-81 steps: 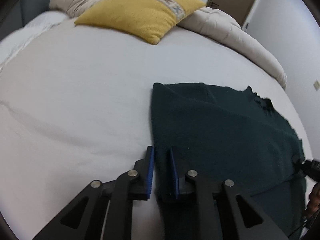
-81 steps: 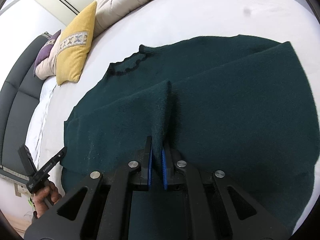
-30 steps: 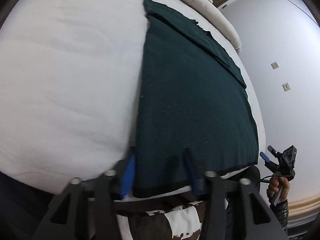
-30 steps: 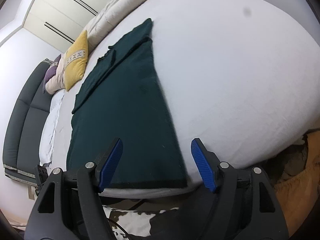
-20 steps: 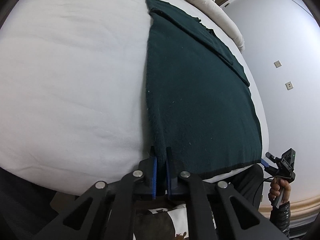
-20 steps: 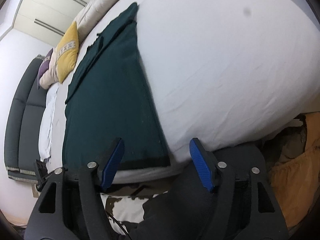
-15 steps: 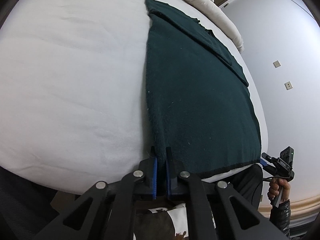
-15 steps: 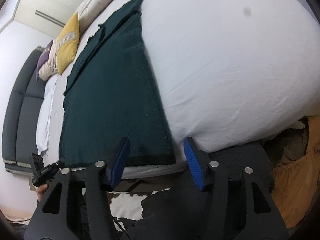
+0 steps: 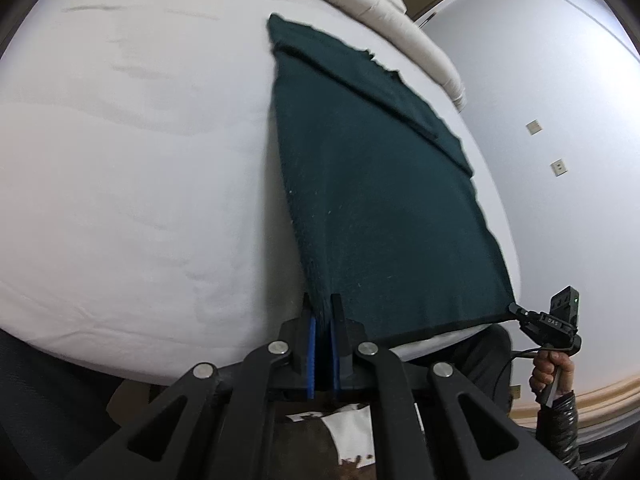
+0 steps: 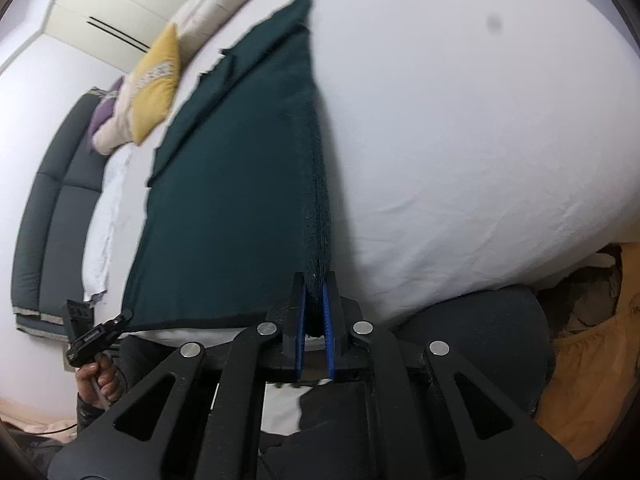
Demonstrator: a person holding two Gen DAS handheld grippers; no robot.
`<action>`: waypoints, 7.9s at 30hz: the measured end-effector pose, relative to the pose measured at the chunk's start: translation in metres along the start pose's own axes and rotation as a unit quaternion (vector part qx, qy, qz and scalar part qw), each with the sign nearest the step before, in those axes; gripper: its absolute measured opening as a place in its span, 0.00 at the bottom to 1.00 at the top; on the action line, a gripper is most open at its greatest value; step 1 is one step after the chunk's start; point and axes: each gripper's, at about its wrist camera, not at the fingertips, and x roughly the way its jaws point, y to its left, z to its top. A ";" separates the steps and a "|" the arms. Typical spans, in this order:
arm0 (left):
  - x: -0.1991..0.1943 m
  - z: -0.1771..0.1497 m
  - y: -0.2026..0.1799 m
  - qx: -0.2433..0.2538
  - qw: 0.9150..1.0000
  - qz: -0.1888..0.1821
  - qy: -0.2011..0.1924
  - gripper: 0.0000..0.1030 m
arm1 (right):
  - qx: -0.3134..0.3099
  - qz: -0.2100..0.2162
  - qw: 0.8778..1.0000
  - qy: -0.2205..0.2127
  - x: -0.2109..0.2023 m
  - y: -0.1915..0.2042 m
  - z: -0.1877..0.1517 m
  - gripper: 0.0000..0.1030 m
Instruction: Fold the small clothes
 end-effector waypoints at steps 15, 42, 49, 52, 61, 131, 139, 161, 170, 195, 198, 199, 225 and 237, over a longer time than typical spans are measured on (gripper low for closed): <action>-0.059 0.061 -0.008 -0.074 0.980 -0.154 -0.102 0.05 | 0.061 0.188 0.970 -0.142 -0.059 0.033 0.076 0.06; -0.004 0.099 0.021 -0.082 0.989 -0.098 -0.071 0.06 | -0.203 -0.043 0.977 -0.049 0.035 0.139 0.104 0.51; -0.008 0.068 0.047 -0.112 0.988 -0.083 -0.069 0.06 | -0.402 -0.135 0.905 -0.036 0.080 0.192 0.098 0.64; -0.006 0.065 0.048 -0.115 0.988 -0.083 -0.067 0.06 | -0.448 -0.138 0.883 0.013 0.104 0.203 0.104 0.61; -0.004 0.066 0.052 -0.118 0.987 -0.086 -0.063 0.06 | -0.487 -0.134 0.857 0.101 0.162 0.206 0.110 0.27; 0.134 0.311 0.013 -0.076 0.989 0.028 -0.122 0.60 | -0.187 -0.158 0.955 -0.167 0.181 0.125 0.439 0.57; 0.161 0.360 -0.007 -0.026 0.989 0.096 -0.112 0.61 | -0.155 -0.152 0.961 -0.169 0.176 0.103 0.443 0.57; 0.139 0.348 -0.008 -0.016 0.976 0.104 -0.189 0.07 | -0.183 -0.211 0.955 -0.099 0.244 0.128 0.469 0.25; 0.139 0.342 0.045 -0.090 0.972 0.119 -0.180 0.01 | -0.193 -0.219 0.948 -0.127 0.250 0.142 0.470 0.01; 0.187 0.352 -0.014 0.036 0.975 0.178 -0.131 0.07 | -0.135 -0.208 0.962 -0.115 0.243 0.107 0.485 0.32; 0.183 0.351 -0.010 0.030 0.974 0.174 -0.142 0.07 | -0.156 -0.210 0.958 -0.114 0.246 0.115 0.485 0.08; 0.180 0.349 -0.009 0.025 0.974 0.171 -0.148 0.06 | -0.164 -0.217 0.955 -0.118 0.246 0.118 0.484 0.06; 0.158 0.330 0.015 -0.040 0.973 0.159 -0.162 0.18 | -0.106 -0.217 0.959 -0.149 0.224 0.117 0.487 0.54; 0.114 0.237 0.006 -0.034 0.974 0.151 -0.167 0.35 | -0.115 -0.144 0.970 -0.161 0.148 0.118 0.354 0.54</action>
